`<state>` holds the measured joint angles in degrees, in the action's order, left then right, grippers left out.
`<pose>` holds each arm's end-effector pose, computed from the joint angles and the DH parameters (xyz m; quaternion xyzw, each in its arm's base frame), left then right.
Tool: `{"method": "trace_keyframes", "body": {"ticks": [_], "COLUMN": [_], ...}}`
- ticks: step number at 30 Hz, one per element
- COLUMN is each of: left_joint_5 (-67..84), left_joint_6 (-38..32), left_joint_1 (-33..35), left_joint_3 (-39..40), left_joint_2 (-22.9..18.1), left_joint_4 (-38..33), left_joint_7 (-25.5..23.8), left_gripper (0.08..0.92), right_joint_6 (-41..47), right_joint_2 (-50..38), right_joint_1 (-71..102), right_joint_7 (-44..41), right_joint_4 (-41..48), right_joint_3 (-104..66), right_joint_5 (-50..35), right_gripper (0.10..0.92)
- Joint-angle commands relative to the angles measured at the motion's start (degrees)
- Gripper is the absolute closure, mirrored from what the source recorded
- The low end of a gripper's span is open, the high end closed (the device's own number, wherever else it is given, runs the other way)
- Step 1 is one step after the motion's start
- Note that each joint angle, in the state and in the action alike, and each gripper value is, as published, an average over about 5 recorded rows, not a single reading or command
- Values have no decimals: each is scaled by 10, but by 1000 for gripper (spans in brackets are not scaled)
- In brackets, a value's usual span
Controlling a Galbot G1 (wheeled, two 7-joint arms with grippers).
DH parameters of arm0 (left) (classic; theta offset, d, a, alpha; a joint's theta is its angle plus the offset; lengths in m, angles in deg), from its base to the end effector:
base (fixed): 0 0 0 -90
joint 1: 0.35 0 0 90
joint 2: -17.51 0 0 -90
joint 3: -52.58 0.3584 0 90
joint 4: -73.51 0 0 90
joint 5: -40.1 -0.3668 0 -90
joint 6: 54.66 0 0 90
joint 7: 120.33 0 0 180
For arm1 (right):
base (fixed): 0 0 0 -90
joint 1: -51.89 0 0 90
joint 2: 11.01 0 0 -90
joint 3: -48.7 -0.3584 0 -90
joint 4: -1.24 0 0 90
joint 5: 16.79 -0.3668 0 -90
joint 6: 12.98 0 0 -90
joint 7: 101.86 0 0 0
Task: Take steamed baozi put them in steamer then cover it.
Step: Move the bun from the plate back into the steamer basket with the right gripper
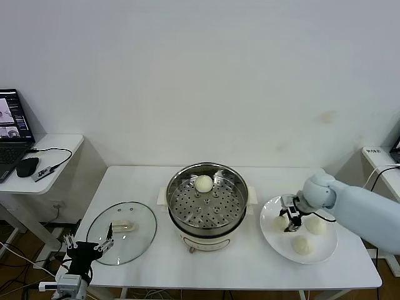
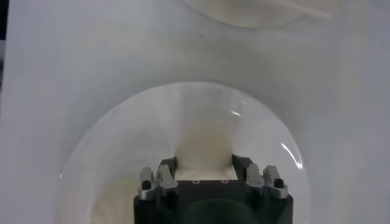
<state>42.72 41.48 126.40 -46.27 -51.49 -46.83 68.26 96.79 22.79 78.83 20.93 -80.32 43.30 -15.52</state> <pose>0.1644 0.1075 -0.3027 0.0464 -0.9794 -0.1792 0.0810 0.4875 -0.1416 -0.2095 0.4848 -0.5455 0.5441 0.4139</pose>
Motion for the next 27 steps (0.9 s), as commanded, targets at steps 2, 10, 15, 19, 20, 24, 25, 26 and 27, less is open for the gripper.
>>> {"method": "trace_keyframes", "body": {"ticks": [2,10,15,19,20,24,25,26,27], "left_joint_5": [1,1,1,1,1,0,-1,-1,-2], "left_joint_6": [1,1,3,4,5,4,4,3,3], "left_joint_1": [-2,-8,-11,-15,-16,-18,-18,-17,-17], "left_joint_3": [2,8,10,9,9,7,7,6,5], "left_joint_2": [2,3,3,3,3,0,-1,-3,-4], "left_joint_4": [-3,-11,-17,-19,-19,-17,-18,-18,-19], "left_joint_7": [-1,-1,-1,-1,-1,0,0,0,0], "left_gripper": [177,177,177,177,177,177,177,177,177], "right_joint_6": [7,30,58,88,95,119,124,127,132], "right_joint_2": [-55,-31,37,107,124,190,207,221,237], "right_joint_1": [-149,-353,-418,-421,-418,-394,-387,-380,-373], "right_joint_7": [-28,-17,2,32,40,70,77,83,88], "right_joint_4": [-47,-87,-101,-105,-105,-96,-90,-84,-75], "right_joint_3": [63,169,200,200,199,192,190,188,187], "right_joint_5": [-56,-145,-206,-257,-270,-309,-315,-320,-325], "right_gripper": [431,431,431,426,425,423,423,423,423]}}
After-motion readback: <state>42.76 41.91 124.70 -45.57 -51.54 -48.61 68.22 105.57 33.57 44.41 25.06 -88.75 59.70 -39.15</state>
